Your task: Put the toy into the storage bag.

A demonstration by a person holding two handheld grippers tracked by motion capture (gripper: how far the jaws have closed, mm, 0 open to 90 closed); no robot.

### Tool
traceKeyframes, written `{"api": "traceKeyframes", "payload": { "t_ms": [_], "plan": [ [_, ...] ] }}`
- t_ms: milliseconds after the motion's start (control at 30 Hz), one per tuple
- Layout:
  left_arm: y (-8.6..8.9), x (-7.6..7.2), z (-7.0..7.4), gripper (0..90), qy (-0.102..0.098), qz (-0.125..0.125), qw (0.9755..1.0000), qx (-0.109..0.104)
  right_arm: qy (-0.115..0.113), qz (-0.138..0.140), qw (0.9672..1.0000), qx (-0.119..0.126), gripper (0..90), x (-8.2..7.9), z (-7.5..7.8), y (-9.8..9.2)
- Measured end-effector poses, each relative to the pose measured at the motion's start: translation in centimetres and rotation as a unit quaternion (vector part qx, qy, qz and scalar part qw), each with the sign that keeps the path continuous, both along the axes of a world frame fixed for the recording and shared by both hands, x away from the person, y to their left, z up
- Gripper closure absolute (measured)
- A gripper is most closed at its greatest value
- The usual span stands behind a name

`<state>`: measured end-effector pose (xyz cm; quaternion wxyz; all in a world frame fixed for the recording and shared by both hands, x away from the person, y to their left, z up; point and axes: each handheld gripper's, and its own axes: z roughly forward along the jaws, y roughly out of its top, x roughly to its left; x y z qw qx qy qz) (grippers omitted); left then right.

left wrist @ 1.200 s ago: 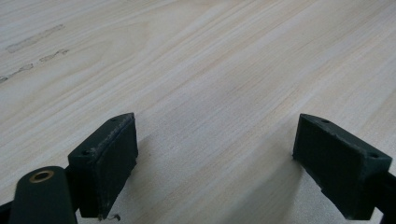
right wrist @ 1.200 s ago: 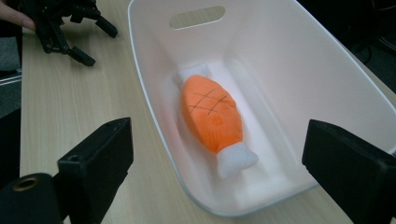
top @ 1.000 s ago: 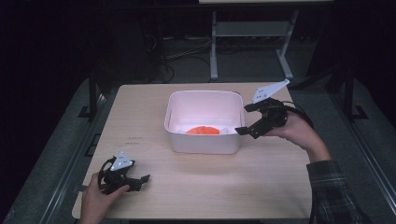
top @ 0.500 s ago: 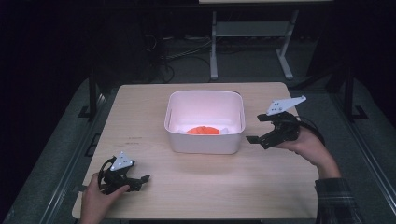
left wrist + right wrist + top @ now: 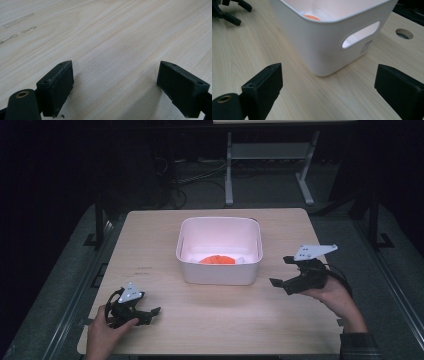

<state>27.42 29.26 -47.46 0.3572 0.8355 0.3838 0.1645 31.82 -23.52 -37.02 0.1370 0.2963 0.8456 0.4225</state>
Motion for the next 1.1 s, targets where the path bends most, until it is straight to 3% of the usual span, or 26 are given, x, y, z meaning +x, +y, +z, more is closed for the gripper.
{"api": "traceKeyframes", "payload": {
  "t_ms": [667, 1100],
  "plan": [
    [0.0, 0.0, 0.0, 13.2, -0.001, -0.002, 1.0, 0.003, 0.011, -0.058, 0.998, 0.02, 7.6, -3.1, -5.5, -1.9],
    [0.0, 0.0, 0.0, 13.2, -0.001, -0.001, 1.0, 0.001, 0.034, -0.092, 0.9952, -0.001, 7.6, -4.6, -8.6, -2.8]
  ]
}}
